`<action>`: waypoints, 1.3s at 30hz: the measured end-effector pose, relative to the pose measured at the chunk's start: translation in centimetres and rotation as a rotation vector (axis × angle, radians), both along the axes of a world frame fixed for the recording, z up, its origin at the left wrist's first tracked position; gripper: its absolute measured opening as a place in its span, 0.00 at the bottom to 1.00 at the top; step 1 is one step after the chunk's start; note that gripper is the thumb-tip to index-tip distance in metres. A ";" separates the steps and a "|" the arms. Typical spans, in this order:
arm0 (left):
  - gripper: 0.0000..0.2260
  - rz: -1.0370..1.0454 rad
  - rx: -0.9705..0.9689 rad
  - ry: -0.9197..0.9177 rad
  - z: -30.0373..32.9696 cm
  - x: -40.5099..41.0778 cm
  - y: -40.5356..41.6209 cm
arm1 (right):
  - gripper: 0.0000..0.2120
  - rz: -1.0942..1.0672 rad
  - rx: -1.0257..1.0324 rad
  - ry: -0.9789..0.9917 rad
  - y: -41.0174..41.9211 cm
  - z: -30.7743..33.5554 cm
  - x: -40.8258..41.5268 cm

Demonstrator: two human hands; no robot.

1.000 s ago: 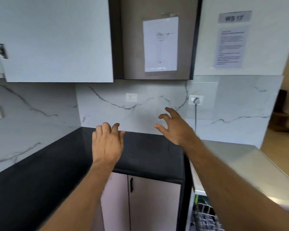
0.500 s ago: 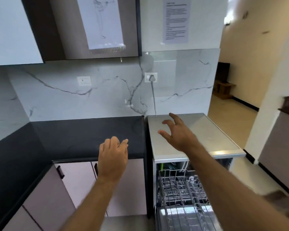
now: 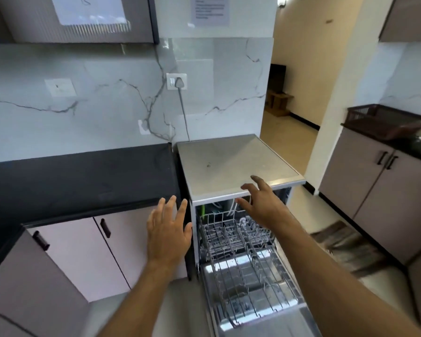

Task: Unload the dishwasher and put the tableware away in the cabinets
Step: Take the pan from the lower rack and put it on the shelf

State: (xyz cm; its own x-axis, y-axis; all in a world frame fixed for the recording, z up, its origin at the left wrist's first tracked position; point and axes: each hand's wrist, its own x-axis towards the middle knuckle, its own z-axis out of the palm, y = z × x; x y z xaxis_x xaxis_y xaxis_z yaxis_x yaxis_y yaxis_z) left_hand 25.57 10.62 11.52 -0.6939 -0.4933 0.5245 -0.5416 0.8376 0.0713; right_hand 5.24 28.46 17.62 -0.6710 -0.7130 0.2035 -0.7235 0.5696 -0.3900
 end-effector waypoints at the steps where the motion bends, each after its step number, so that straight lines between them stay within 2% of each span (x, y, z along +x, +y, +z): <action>1: 0.27 -0.007 0.013 -0.020 -0.7 0.1 0.4 | 0.27 -0.015 0.018 -0.011 0.7 -0.6 0.1; 9: 0.28 -0.039 0.142 -0.152 -6.9 -0.8 4.8 | 0.26 -0.078 0.109 -0.141 6.9 -7.3 -0.5; 17: 0.28 -0.029 0.221 -0.264 -11.6 -5.6 10.9 | 0.25 0.021 0.256 -0.194 12.2 -13.2 -4.9; 29: 0.25 0.028 0.321 -0.381 -18.1 -9.7 17.5 | 0.26 0.151 0.361 -0.285 15.5 -20.8 -10.6; 34: 0.25 0.031 0.431 -0.432 -21.7 -9.2 19.9 | 0.19 0.148 0.391 -0.357 16.5 -25.5 -9.3; 39: 0.22 -0.170 0.424 -0.605 -26.6 -7.7 23.0 | 0.21 0.168 0.563 -0.426 18.0 -30.9 -7.4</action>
